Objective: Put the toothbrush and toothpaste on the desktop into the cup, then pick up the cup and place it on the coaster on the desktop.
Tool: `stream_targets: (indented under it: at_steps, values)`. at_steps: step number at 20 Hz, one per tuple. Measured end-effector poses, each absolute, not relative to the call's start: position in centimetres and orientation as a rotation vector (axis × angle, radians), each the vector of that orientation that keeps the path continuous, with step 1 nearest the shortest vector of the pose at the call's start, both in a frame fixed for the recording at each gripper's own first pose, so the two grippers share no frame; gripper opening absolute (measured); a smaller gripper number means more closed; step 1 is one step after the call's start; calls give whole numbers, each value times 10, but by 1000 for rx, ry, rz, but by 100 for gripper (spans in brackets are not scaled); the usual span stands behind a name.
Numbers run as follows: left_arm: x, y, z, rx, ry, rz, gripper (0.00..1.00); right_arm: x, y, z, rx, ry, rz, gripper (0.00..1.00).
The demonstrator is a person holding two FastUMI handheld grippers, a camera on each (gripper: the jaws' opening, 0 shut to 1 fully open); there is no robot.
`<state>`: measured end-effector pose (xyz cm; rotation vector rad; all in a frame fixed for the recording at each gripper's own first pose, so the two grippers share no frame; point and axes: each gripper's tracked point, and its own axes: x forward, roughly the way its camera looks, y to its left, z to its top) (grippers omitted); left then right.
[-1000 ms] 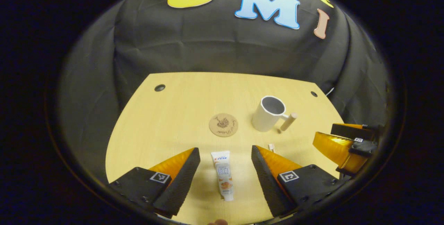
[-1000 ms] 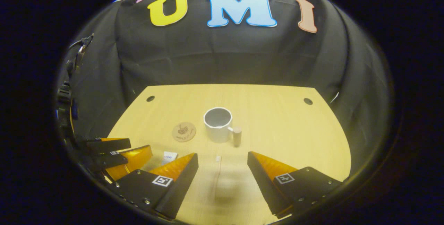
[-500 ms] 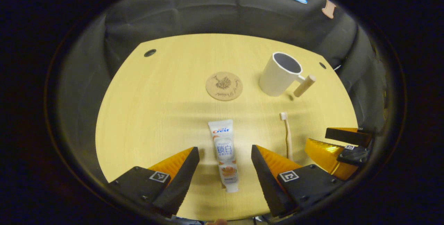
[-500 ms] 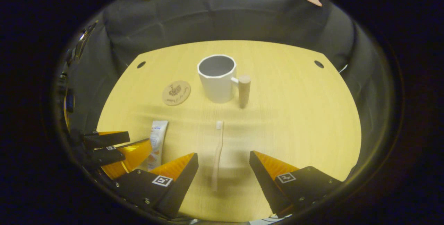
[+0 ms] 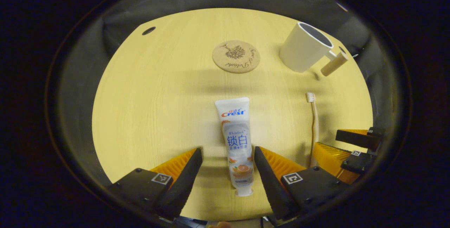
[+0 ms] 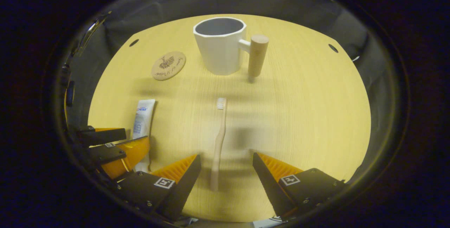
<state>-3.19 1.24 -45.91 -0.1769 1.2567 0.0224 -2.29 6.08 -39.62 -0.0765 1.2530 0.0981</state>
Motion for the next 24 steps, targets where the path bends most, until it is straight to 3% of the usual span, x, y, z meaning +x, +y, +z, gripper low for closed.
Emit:
stream_targets:
  at_steps: [2,3,4,10,11,12,14,16,18,19,20,21,22,24]
  values:
    - [-32,14,-465,-171,1276,37,99,-23,59,-403,-97,1272,92,93]
    - [-33,14,-468,-169,1285,43,94,-24,58,-407,-107,1279,89,93]
    - [-34,14,-469,-164,1299,49,99,-24,59,-409,-116,1286,88,93]
    - [-31,13,-469,-176,1313,59,95,-24,60,-415,-130,1300,77,92]
    - [-31,13,-469,-179,1318,62,95,-25,59,-413,-126,1305,74,83]
    - [-31,12,-470,-179,1323,62,98,-24,58,-413,-122,1309,72,81]
    - [-31,13,-469,-184,1335,68,99,-25,57,-414,-112,1325,58,65]
    - [-31,10,-470,-197,1350,77,87,-24,56,-412,-112,1330,54,61]
    - [-29,5,-467,-190,1356,65,81,-27,56,-413,-104,1345,46,32]
    - [-27,4,-464,-184,1357,65,79,-27,56,-413,-103,1347,48,33]
    - [-26,4,-462,-182,1364,64,53,-27,56,-413,-101,1355,46,33]
    - [-24,3,-460,-181,1365,59,53,-29,56,-414,-98,1365,46,33]
    - [-21,5,-453,-179,1373,60,41,-29,56,-413,-95,1369,50,33]
    - [-16,9,-443,-184,1379,60,46,-25,50,-414,-106,1363,21,37]
